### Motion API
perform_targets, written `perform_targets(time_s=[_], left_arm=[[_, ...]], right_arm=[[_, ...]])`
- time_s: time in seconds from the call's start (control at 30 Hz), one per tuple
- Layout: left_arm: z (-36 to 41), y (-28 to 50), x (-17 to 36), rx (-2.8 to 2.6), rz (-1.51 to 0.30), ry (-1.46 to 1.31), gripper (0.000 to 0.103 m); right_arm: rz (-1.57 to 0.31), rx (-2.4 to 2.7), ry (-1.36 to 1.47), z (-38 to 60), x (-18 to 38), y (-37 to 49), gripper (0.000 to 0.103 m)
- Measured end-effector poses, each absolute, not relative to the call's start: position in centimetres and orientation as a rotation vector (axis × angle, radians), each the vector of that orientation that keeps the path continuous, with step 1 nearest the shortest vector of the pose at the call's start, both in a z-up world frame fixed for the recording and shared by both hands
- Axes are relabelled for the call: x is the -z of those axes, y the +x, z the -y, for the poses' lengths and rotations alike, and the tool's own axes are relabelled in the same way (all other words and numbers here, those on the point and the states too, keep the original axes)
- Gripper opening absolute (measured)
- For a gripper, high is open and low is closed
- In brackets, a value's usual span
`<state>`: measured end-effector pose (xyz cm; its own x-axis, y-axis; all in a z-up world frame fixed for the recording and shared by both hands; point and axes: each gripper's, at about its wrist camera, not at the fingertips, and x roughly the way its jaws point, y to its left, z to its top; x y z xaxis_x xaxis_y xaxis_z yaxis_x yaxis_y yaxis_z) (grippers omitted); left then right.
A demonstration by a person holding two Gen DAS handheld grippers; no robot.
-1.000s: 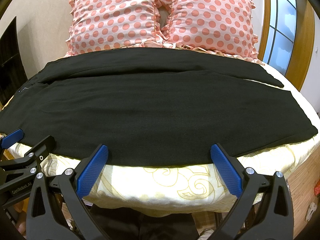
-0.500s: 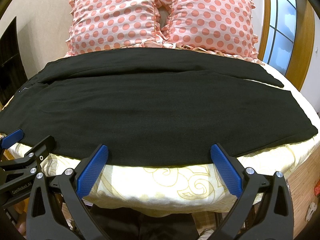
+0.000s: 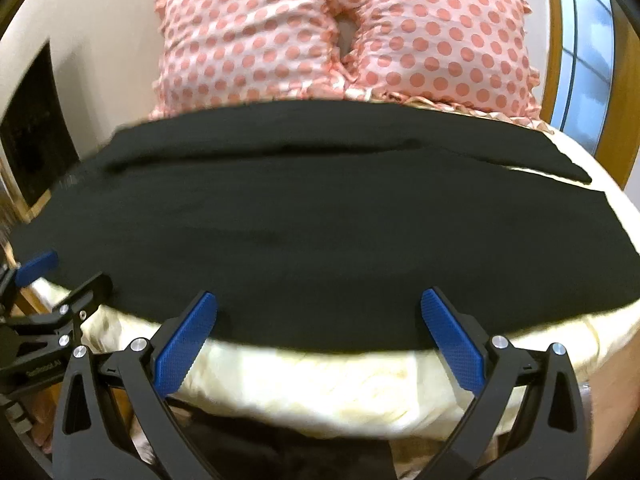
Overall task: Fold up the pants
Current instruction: 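Grasp the trouser leg hem with the right gripper and lift it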
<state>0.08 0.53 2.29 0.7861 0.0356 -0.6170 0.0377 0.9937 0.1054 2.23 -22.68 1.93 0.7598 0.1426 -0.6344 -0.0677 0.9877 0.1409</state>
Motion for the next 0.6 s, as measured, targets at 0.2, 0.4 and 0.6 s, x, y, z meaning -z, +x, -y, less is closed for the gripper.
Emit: perform_targets(time_s=[0.2,0.4,0.6], left_arm=[[-2.1,2.6,-5.8,-0.044,-0.572,0.095,0.101],[-4.7,8.4,-6.9,-0.109,-0.585,-0.013,0.101],[-7.0,12.8,-5.4,-0.116,-0.647,-0.152,0.101]], right_arm=[[-0.662,0.049,0.220,30.7,-7.1,7.7,0.102],[-0.701,0.339,0.249,39.5,-9.0,17.4,0.102],[-0.822,0.563,0.298,46.9,-6.5,27.7,0.087]])
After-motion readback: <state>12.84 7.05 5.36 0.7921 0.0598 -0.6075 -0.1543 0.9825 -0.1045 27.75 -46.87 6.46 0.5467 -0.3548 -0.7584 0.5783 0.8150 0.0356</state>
